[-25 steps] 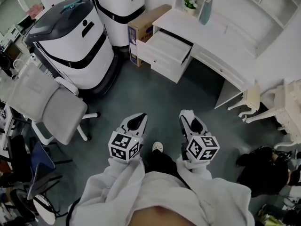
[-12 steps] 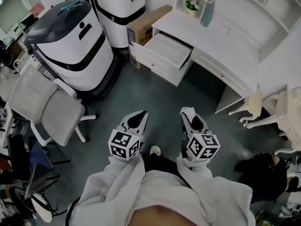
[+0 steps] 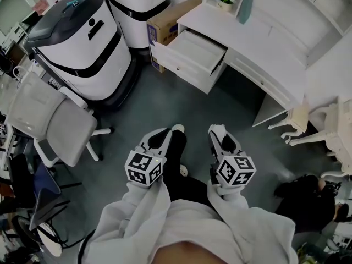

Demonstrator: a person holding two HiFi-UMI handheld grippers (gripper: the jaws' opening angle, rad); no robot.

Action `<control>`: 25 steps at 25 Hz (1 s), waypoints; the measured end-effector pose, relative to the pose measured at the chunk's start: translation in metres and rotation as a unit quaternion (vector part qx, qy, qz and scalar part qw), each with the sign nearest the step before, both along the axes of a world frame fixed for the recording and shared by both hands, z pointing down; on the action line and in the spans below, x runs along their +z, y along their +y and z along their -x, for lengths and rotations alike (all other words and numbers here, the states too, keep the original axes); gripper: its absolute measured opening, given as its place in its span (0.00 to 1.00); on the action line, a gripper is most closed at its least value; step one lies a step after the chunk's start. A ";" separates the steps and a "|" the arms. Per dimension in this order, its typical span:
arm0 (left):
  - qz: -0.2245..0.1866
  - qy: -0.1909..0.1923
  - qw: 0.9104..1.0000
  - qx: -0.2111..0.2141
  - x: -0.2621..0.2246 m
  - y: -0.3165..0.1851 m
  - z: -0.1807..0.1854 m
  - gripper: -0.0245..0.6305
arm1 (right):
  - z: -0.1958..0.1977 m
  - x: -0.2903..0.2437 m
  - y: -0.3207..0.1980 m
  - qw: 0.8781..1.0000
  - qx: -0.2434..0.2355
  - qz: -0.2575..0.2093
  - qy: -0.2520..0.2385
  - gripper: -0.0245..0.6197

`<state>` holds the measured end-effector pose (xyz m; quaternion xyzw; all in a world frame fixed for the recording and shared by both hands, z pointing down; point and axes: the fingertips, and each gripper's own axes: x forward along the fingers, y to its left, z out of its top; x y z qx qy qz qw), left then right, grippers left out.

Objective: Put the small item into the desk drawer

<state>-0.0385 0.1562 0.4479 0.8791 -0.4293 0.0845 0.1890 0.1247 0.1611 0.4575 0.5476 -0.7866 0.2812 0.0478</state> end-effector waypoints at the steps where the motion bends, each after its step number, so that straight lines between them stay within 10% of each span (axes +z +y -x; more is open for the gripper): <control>1: 0.002 0.000 1.000 0.001 0.002 -0.002 -0.001 0.06 | 0.000 0.001 -0.002 1.000 -0.001 0.000 0.000 0.34; 25: -0.026 0.010 0.999 0.019 -0.027 -0.178 -0.012 0.06 | -0.011 -0.033 -0.159 1.000 0.006 -0.017 0.003 0.34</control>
